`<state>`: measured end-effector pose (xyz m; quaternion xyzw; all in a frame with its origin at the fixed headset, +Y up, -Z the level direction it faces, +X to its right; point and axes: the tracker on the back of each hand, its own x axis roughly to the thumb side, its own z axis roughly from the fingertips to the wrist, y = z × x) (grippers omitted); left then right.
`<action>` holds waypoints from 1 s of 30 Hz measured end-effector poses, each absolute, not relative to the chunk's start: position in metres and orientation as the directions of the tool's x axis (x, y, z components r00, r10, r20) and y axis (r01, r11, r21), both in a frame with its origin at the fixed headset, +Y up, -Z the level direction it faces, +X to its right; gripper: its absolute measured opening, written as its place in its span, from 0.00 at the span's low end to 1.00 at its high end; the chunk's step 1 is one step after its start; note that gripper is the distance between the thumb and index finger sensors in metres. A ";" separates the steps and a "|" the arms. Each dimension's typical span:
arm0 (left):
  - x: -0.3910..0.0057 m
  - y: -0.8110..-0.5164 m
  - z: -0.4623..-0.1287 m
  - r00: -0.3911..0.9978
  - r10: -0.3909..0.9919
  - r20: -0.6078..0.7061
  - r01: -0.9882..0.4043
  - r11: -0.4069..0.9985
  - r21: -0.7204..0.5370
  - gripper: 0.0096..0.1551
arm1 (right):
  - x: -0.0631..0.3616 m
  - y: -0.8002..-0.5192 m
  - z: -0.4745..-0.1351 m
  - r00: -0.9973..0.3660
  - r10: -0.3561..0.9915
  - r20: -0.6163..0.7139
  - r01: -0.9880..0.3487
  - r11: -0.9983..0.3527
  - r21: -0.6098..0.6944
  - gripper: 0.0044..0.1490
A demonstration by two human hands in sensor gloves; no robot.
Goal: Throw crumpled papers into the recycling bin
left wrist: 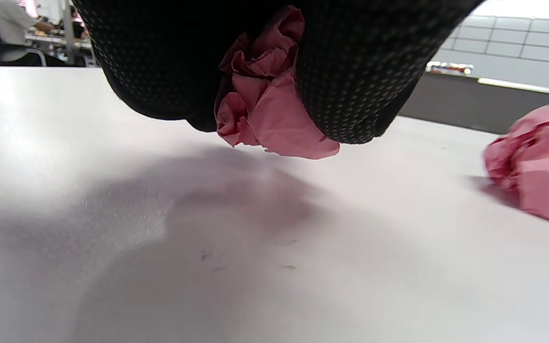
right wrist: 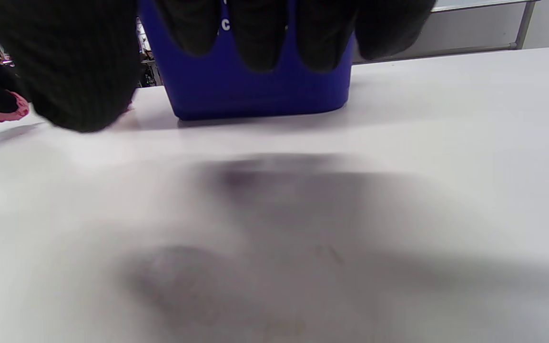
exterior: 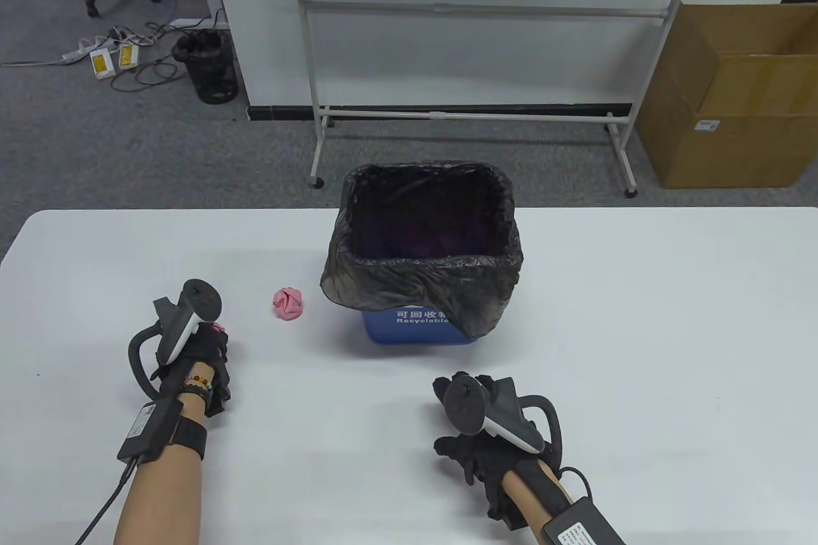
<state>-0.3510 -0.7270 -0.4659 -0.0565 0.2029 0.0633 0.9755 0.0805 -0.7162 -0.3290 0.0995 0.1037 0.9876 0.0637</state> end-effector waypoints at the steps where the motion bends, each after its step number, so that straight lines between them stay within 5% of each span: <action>1: -0.345 -0.722 -0.464 0.917 0.100 -0.386 -0.148 0.984 -0.097 0.37 | 0.081 -0.716 -0.329 -0.972 0.147 0.183 -0.106 -0.970 0.217 0.58; 23: -0.237 -0.650 -0.433 0.943 0.332 0.012 -0.310 0.891 -0.332 0.37 | 0.085 -0.718 -0.330 -0.974 0.156 0.166 -0.118 -0.970 0.214 0.58; 30: -0.203 -0.632 -0.423 0.881 0.440 0.174 -0.302 0.805 -0.511 0.37 | 0.086 -0.718 -0.330 -0.974 0.156 0.164 -0.118 -0.968 0.220 0.58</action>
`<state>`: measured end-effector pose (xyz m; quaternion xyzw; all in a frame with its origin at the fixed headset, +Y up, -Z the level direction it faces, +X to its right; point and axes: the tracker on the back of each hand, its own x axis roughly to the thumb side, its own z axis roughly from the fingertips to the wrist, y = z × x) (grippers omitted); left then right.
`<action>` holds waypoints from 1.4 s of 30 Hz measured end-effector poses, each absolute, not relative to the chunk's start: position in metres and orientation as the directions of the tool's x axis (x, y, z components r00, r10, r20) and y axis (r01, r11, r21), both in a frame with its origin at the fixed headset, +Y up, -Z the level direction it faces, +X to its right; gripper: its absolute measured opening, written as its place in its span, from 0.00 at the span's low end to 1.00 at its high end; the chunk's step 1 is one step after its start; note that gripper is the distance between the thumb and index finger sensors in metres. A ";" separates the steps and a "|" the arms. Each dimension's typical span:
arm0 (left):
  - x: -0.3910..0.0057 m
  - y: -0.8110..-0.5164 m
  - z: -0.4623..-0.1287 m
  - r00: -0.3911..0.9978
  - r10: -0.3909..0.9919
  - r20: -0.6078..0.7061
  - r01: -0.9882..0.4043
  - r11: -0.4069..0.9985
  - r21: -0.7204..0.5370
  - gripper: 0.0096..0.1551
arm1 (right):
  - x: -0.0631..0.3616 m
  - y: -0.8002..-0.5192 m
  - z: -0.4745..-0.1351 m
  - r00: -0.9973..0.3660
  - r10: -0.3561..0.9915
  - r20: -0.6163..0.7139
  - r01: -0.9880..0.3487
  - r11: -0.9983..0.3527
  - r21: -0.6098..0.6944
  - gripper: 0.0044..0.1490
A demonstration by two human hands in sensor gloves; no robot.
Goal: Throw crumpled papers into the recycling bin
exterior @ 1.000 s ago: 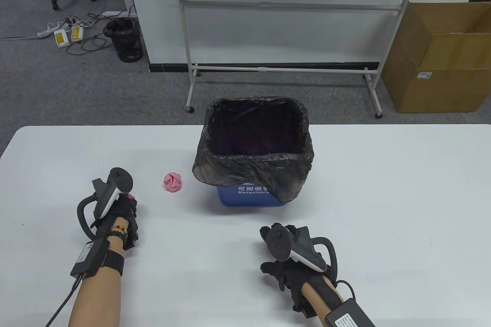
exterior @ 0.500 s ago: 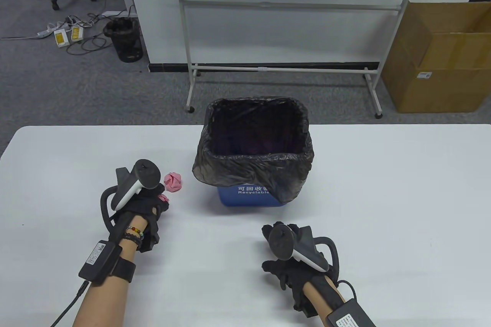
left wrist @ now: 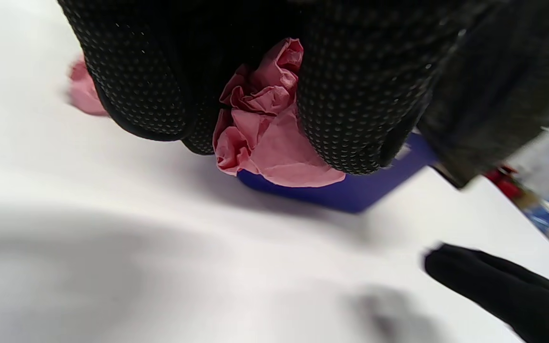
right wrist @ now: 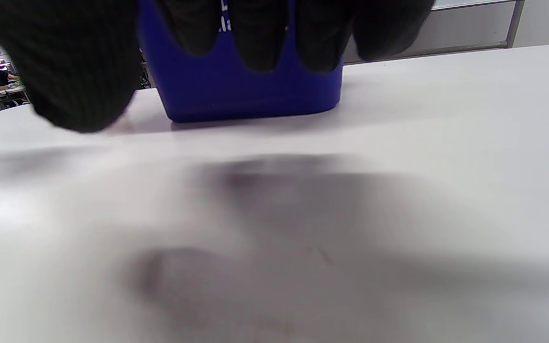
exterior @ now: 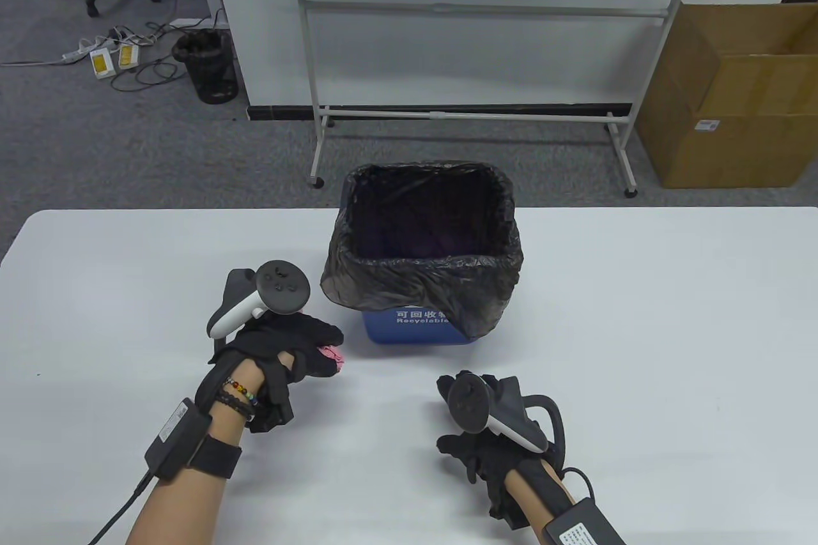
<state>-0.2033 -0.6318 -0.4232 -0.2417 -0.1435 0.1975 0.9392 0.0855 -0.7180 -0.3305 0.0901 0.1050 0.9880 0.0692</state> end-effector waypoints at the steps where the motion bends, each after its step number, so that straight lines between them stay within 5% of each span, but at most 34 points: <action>1: -0.197 -0.628 -0.422 0.869 0.452 0.204 -0.290 0.796 -0.531 0.37 | 0.086 -0.718 -0.331 -0.974 0.157 0.163 -0.119 -0.968 0.220 0.58; 12: -0.152 -0.584 -0.426 0.626 0.697 0.350 -0.379 0.664 -0.645 0.36 | 0.085 -0.718 -0.331 -0.973 0.160 0.168 -0.122 -0.969 0.216 0.58; 26: -0.122 -0.528 -0.454 0.385 0.804 0.453 -0.676 0.580 -0.455 0.37 | 0.084 -0.718 -0.330 -0.971 0.164 0.175 -0.125 -0.969 0.214 0.58; 33: -0.118 -0.515 -0.469 0.592 0.682 0.430 -0.729 0.680 -0.075 0.42 | 0.085 -0.716 -0.330 -0.969 0.174 0.176 -0.136 -0.969 0.208 0.58; 37: -0.124 -0.516 -0.471 0.676 0.610 0.413 -0.660 0.751 -0.030 0.52 | 0.085 -0.716 -0.329 -0.968 0.174 0.178 -0.136 -0.968 0.209 0.58; 42: -0.147 -0.516 -0.468 0.685 0.611 0.397 -0.677 0.735 0.038 0.47 | 0.085 -0.716 -0.329 -0.967 0.178 0.182 -0.140 -0.969 0.202 0.58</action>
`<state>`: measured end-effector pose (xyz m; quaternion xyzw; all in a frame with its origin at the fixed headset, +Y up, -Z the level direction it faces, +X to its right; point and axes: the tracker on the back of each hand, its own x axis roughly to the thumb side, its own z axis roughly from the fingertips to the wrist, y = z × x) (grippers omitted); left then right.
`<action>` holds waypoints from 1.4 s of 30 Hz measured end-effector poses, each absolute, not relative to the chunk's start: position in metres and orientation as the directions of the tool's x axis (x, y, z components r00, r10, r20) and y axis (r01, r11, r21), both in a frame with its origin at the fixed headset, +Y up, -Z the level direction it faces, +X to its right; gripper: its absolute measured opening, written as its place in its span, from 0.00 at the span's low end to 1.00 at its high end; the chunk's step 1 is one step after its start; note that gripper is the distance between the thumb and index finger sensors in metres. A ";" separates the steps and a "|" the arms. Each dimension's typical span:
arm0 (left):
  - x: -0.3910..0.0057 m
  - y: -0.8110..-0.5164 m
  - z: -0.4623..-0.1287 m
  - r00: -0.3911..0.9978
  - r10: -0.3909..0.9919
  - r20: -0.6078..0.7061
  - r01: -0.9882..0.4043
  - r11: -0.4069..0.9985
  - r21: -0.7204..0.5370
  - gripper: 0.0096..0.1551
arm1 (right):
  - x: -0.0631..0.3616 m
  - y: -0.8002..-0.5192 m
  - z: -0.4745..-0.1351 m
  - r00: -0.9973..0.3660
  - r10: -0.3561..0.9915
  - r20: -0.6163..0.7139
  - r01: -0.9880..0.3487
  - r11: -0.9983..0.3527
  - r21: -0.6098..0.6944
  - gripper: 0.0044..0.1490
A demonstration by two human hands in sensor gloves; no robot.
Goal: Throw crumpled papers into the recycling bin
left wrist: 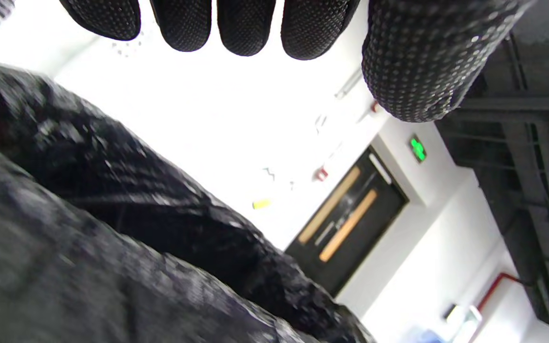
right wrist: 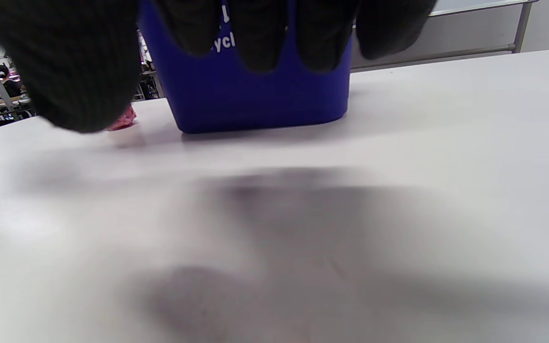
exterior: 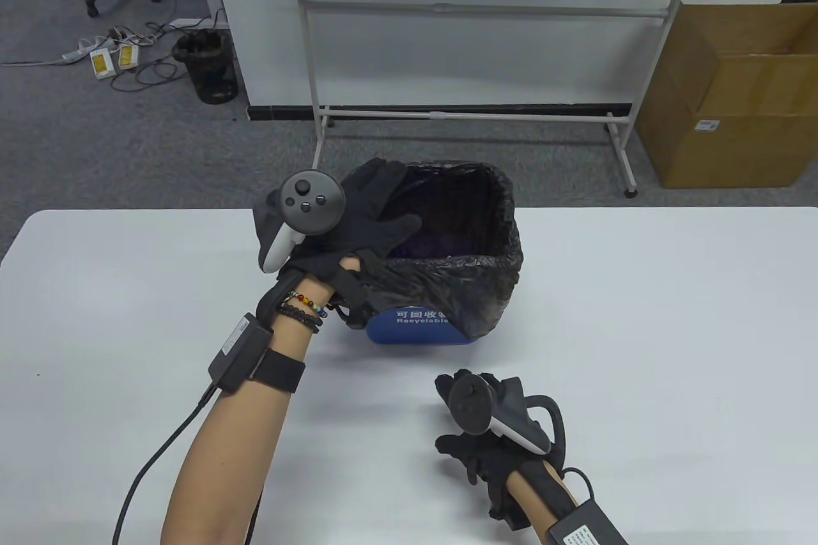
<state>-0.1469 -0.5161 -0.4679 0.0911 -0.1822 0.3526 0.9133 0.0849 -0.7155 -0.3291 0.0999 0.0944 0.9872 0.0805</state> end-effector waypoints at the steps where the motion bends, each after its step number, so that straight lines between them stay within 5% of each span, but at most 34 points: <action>1: -0.154 -0.517 -0.467 0.701 0.600 0.385 -0.669 0.741 0.063 0.47 | 0.085 -0.715 -0.329 -0.967 0.178 0.184 -0.140 -0.970 0.201 0.58; 11: -0.223 -0.533 -0.460 0.753 0.613 0.239 -0.654 0.737 0.170 0.44 | 0.084 -0.715 -0.327 -0.966 0.169 0.194 -0.131 -0.972 0.194 0.58; 20: -0.265 -0.594 -0.471 0.820 0.568 0.075 -0.571 0.799 0.188 0.42 | 0.082 -0.716 -0.326 -0.967 0.163 0.197 -0.124 -0.973 0.194 0.58; 42: -0.259 -0.738 -0.520 0.948 0.298 -0.117 -0.306 0.950 -0.066 0.42 | 0.082 -0.718 -0.327 -0.968 0.155 0.195 -0.113 -0.971 0.211 0.58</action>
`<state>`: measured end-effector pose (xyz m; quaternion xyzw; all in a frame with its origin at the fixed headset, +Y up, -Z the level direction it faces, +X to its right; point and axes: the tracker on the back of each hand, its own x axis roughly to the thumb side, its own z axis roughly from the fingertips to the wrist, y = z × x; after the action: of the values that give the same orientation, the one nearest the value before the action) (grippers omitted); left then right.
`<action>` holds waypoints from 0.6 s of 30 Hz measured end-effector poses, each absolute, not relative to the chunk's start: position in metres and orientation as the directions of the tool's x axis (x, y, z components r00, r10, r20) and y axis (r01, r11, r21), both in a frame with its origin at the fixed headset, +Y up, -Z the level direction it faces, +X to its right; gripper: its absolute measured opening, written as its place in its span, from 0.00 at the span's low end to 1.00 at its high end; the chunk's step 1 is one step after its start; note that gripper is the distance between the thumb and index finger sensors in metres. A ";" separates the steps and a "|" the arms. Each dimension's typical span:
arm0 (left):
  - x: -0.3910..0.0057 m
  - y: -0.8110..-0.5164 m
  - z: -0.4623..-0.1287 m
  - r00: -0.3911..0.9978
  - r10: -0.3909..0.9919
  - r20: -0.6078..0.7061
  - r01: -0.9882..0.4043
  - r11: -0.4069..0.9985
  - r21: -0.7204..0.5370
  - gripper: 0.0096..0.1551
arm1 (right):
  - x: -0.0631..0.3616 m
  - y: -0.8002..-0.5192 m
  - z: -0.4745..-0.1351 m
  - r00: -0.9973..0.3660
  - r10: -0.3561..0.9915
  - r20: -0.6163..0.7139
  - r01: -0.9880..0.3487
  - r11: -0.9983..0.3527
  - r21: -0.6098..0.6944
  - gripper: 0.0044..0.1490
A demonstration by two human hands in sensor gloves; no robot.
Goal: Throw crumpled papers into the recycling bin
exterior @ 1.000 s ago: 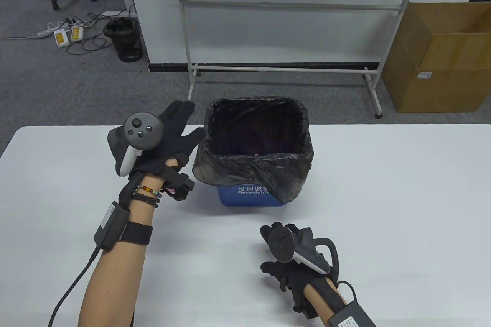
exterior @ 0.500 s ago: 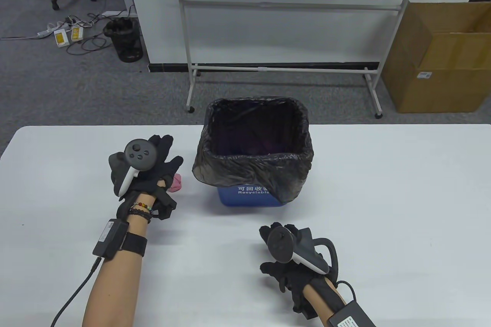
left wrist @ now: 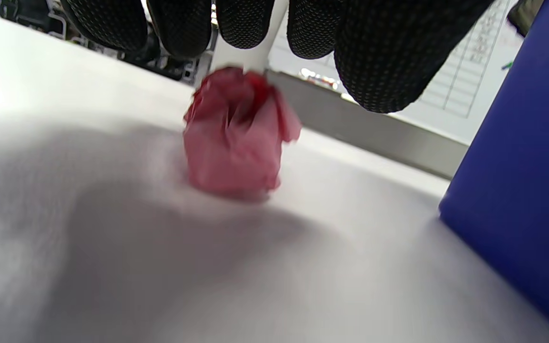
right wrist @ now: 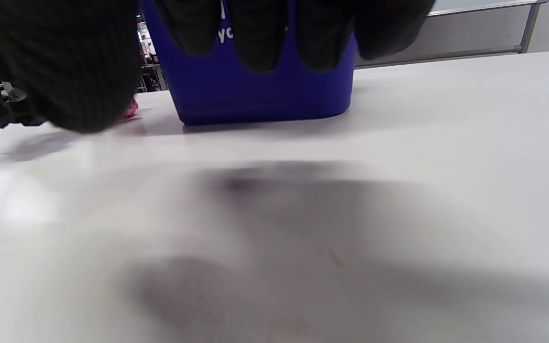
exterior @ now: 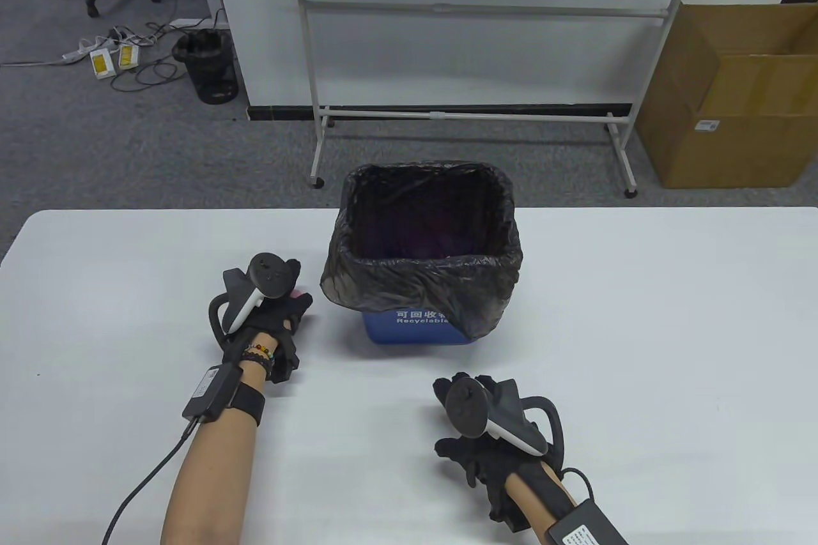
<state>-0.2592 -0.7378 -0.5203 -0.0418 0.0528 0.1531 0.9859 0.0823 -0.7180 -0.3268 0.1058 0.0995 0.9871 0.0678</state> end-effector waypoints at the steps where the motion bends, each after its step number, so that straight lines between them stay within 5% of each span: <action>1: -0.258 -0.742 -0.521 0.946 0.296 -0.130 -0.308 0.948 -0.081 0.42 | 0.083 -0.718 -0.327 -0.968 0.156 0.194 -0.114 -0.971 0.211 0.58; 11: -0.254 -0.753 -0.529 0.976 0.146 -0.165 -0.162 0.983 -0.089 0.37 | 0.083 -0.718 -0.328 -0.969 0.158 0.190 -0.116 -0.970 0.215 0.58; 18: -0.257 -0.741 -0.521 0.974 0.159 -0.160 -0.174 0.981 -0.083 0.35 | 0.085 -0.716 -0.328 -0.968 0.167 0.187 -0.127 -0.970 0.209 0.58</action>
<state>-0.2567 -0.7409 -0.5214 -0.0484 0.0763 0.0838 0.9924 0.0849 -0.7156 -0.3279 0.1022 0.0982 0.9871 0.0746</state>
